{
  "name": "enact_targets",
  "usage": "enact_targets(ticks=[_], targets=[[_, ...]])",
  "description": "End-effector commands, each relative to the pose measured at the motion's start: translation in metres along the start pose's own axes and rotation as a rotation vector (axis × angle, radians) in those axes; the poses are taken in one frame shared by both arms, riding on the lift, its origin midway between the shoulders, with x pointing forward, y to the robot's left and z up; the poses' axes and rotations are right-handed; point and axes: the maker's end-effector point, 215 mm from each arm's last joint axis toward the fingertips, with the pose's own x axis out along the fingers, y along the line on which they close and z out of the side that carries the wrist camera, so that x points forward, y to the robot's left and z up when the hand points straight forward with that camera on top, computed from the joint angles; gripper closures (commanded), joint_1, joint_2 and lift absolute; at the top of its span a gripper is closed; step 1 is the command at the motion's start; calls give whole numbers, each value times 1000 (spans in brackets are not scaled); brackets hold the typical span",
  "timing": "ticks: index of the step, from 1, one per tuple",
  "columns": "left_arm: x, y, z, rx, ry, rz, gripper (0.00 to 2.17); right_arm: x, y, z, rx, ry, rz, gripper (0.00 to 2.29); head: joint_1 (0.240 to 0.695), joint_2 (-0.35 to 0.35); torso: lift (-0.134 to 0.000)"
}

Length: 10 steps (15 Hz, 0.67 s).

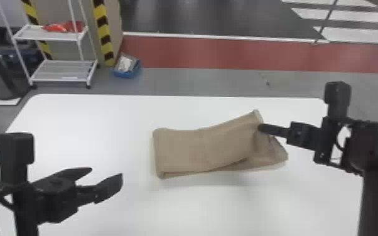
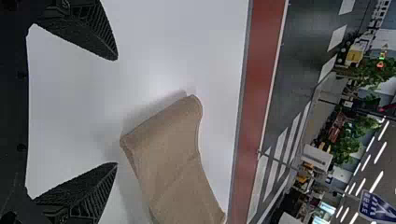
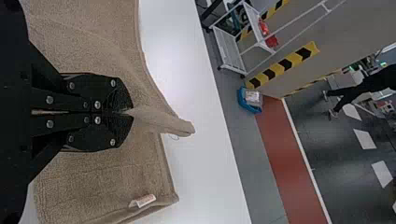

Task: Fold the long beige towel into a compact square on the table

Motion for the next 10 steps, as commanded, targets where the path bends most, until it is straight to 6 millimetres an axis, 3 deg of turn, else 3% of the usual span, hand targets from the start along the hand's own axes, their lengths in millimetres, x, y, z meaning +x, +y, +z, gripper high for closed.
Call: enact_targets(ticks=[1,4,6,7,9,10], targets=[[2,-4,-2,-2,3,-7,76,-3,-15,-11,39,10,-16,1200,695,-83,-124],[4,-12,-5,2,10,-21,76,12,-28,-20,47,28,-27,1197,695,-111,-124],[2,-8,-8,-1,13,-11,76,15,-23,-11,32,22,-25,1200,695,-120,-124],[1,-7,-8,-2,13,-9,76,13,-21,-9,36,24,-21,1197,695,-122,-124],[-1,-5,-10,-3,17,-5,76,-10,-18,15,74,-23,1,1197,695,-115,-124],[-1,-6,-11,-3,18,-5,76,-13,-23,8,98,-14,5,1197,695,-114,-124]])
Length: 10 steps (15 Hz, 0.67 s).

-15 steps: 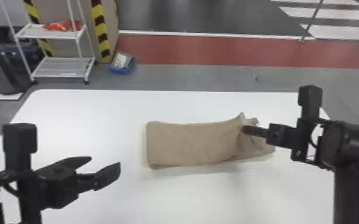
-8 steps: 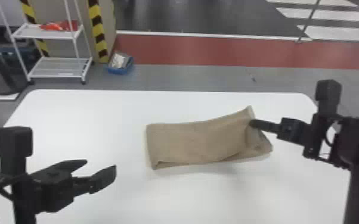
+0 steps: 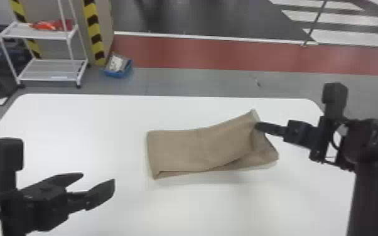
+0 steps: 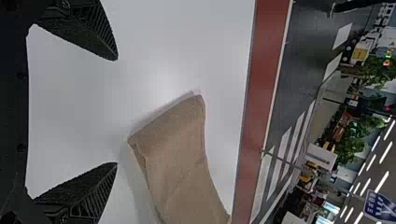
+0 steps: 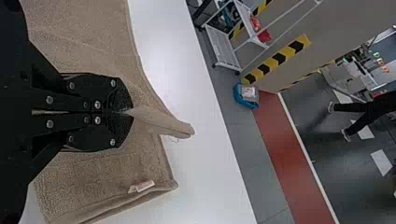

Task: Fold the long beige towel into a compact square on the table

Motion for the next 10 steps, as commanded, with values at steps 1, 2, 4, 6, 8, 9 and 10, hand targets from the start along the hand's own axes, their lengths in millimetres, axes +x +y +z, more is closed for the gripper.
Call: enact_targets(ticks=[1,2,4,6,8,9,10], targets=[[2,-3,-2,-1,3,-5,76,-5,-11,-11,38,13,-8,1197,695,-115,-124],[3,-4,-4,-2,6,-9,76,2,-22,-21,35,17,-19,1197,695,-120,-124],[4,-9,-3,4,7,-18,76,14,-31,-28,39,32,-27,1197,695,-136,-124],[3,-7,-5,4,10,-13,76,22,-37,-21,33,25,-33,1197,695,-147,-124],[2,-5,-5,3,11,-10,76,24,-32,-12,15,11,-23,1197,695,-150,-124],[2,-4,-6,2,12,-9,76,19,-27,-5,16,-1,-11,1197,695,-148,-124],[2,-3,-7,0,13,-6,76,7,-27,3,45,-18,-5,1197,695,-145,-124]])
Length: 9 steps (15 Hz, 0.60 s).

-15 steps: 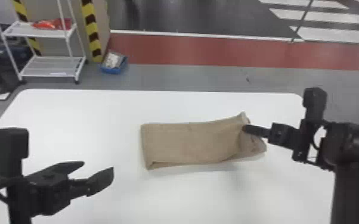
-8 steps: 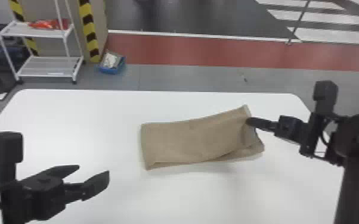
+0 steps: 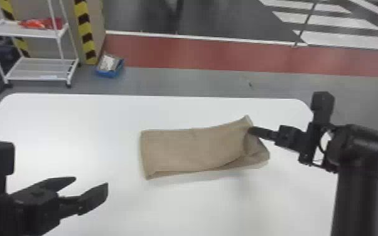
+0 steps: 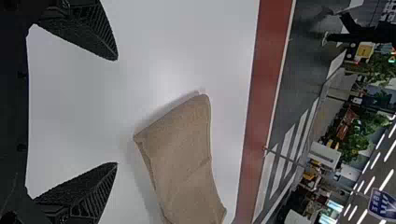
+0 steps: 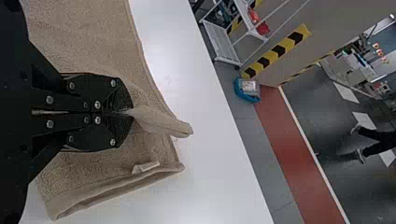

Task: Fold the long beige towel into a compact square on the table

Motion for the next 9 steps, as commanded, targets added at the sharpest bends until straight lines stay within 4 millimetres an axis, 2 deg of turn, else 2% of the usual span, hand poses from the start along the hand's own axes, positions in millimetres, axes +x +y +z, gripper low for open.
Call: enact_targets(ticks=[1,4,6,8,9], targets=[[0,2,-2,-4,4,3,76,-16,-6,10,36,-24,-11,1197,695,-143,-124],[5,-3,-4,-1,11,-5,76,-4,-26,-12,35,2,-41,1197,695,-159,-124],[5,-5,-5,6,14,-6,76,4,-32,-12,37,12,-55,1197,695,-171,-124],[4,-4,-6,10,17,-1,76,6,-29,-16,40,30,-51,1197,695,-177,-124],[4,-2,-5,10,15,3,76,-5,-17,-4,50,3,-21,1197,695,-178,-124]])
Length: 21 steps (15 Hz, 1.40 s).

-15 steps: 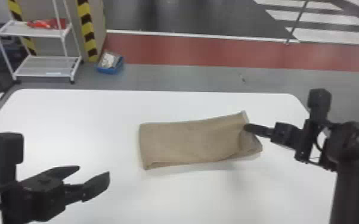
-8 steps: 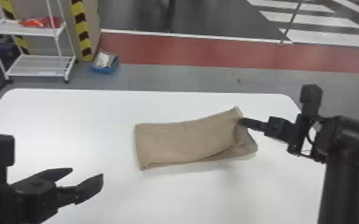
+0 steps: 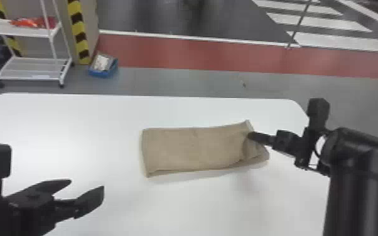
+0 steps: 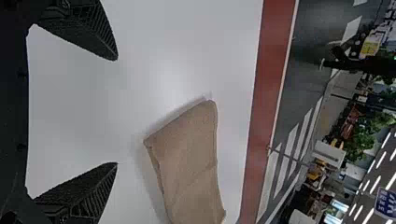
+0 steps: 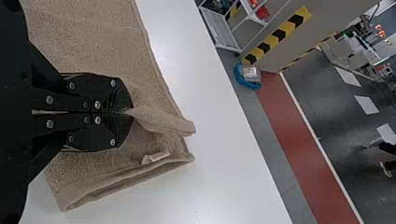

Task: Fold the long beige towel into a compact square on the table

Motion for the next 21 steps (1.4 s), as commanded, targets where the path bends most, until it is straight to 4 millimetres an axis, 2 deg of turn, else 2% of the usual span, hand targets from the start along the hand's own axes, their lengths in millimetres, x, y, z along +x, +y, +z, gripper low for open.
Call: enact_targets(ticks=[1,2,4,7,9,10,11,12,13,15,17,20,21], targets=[[-2,4,2,3,-4,9,76,-29,12,21,59,-55,46,1197,695,-172,-124],[-3,5,2,4,-3,11,76,-42,-2,28,112,-81,35,1197,695,-170,-124],[-1,2,1,-1,-2,5,76,-24,-12,-3,122,-11,14,1197,695,-183,-124],[2,-6,-1,7,6,-9,76,-1,-30,-16,101,4,-15,1197,695,-200,-124],[0,-1,-3,3,8,1,76,1,-28,-16,96,6,-10,1197,695,-206,-124],[0,-1,-4,2,9,3,76,-5,-21,-9,89,-9,8,1197,695,-206,-124],[0,-1,-3,3,8,3,76,-19,-14,6,93,-36,17,1197,695,-205,-124],[0,-1,-4,2,9,3,76,-28,-14,16,131,-49,21,1197,695,-198,-124],[1,-2,-3,3,6,1,76,-31,-18,16,162,-43,16,1197,695,-198,-124],[3,-6,-4,1,9,-9,76,-19,-32,-5,135,-19,-13,1197,695,-207,-124],[3,-8,-5,3,11,-11,76,-6,-41,-15,123,-10,-25,1197,695,-221,-124],[-1,-2,-7,3,13,0,76,-5,-37,-9,120,-14,-24,1197,695,-223,-124],[-1,-2,-8,2,15,0,76,-13,-29,2,128,-26,-9,1197,695,-221,-124]])
